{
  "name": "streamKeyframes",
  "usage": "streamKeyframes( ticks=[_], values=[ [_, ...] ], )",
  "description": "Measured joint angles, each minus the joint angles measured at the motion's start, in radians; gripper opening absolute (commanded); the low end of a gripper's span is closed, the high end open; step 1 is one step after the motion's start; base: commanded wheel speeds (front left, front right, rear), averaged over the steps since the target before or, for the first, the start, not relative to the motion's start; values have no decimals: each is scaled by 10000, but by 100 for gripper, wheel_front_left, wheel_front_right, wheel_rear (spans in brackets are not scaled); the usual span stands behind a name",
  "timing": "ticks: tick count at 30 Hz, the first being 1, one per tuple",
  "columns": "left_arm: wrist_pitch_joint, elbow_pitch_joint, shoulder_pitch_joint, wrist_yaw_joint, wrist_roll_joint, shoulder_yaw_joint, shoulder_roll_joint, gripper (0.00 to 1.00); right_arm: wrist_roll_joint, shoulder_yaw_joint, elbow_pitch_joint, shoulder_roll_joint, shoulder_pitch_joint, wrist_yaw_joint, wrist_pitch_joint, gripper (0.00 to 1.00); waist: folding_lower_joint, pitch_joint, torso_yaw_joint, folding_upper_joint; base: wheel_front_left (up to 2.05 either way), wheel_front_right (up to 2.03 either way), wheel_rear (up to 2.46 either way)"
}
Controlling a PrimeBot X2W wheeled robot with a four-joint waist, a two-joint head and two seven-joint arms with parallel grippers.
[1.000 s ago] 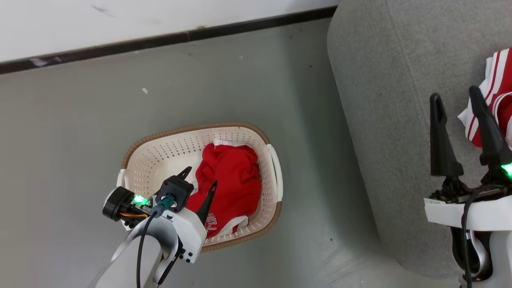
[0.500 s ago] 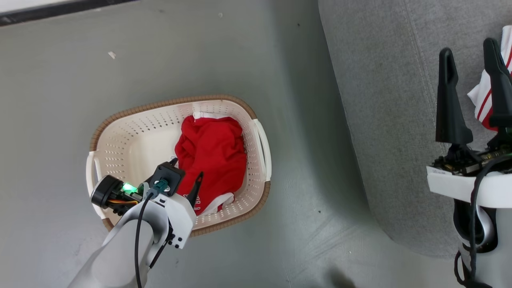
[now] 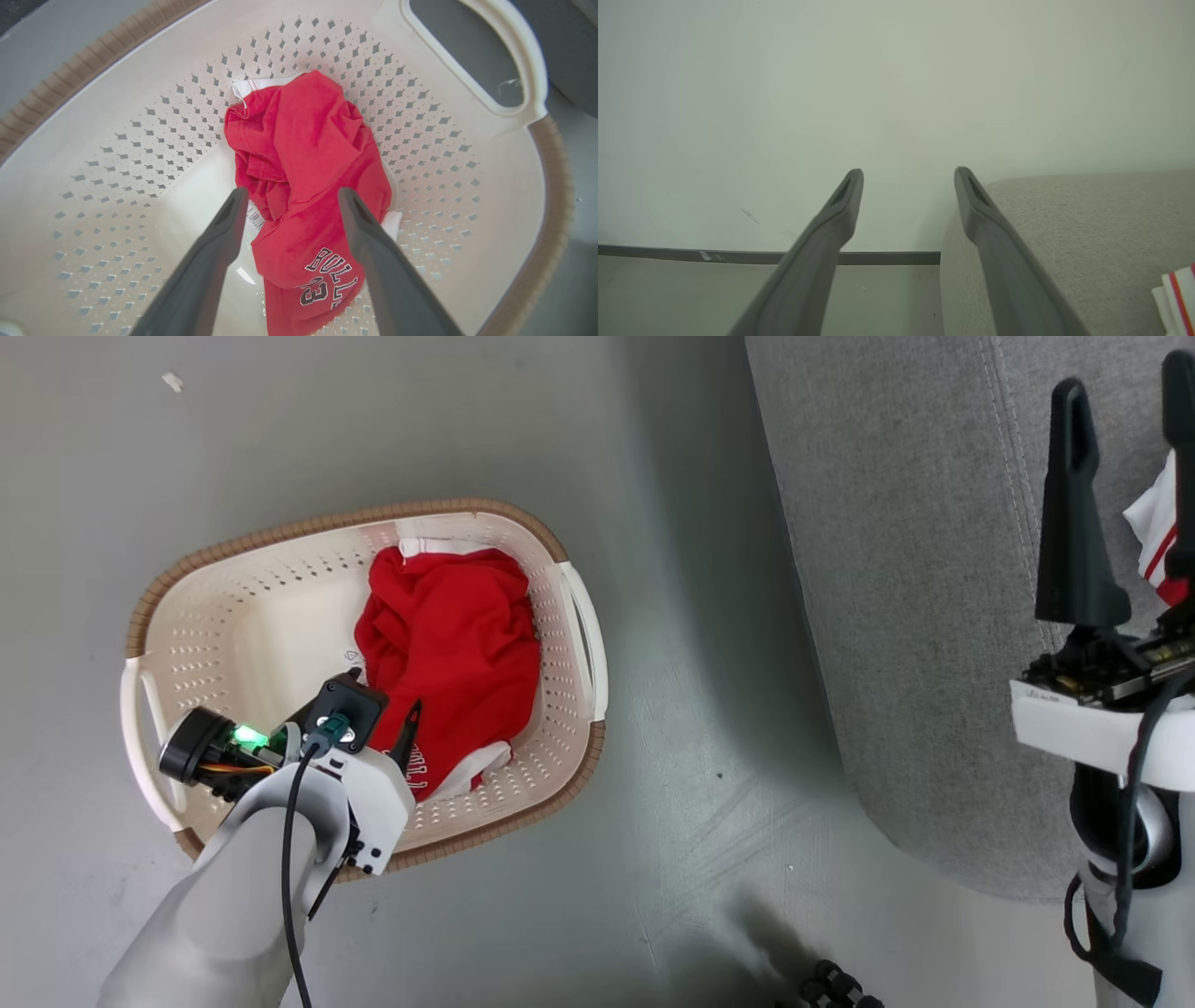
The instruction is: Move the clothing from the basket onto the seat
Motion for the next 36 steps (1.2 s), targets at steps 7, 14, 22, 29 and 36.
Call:
streamKeyframes(
  ticks=[7, 14, 22, 29, 36],
  values=[
    [-96, 393, -360, 0, 130, -54, 4, 100, 171, 13, -123, -4, -573, 0, 0, 100, 0, 559, -197, 0, 0, 0, 0],
    [-98, 869, -816, -94, 359, -290, 119, 100, 351, 119, -182, -8, -1217, 0, 0, 100, 1, 1057, -378, 0, 0, 0, 0],
    [-100, 1346, -1351, -169, 709, -443, 251, 100, 449, 169, -362, -15, -1602, 0, 0, 100, 1, 1535, -598, -1, 0, 0, 0],
    [-94, 1751, -1840, -182, 874, -564, 286, 100, 560, 96, -355, -15, -1754, 0, 0, 100, 0, 1884, -785, 0, 0, 0, 0],
    [128, 2211, -2205, -360, 909, -696, 255, 100, 721, 73, -326, -13, -1770, 0, 0, 100, 0, 2162, -931, 0, 0, 0, 0]
  ],
)
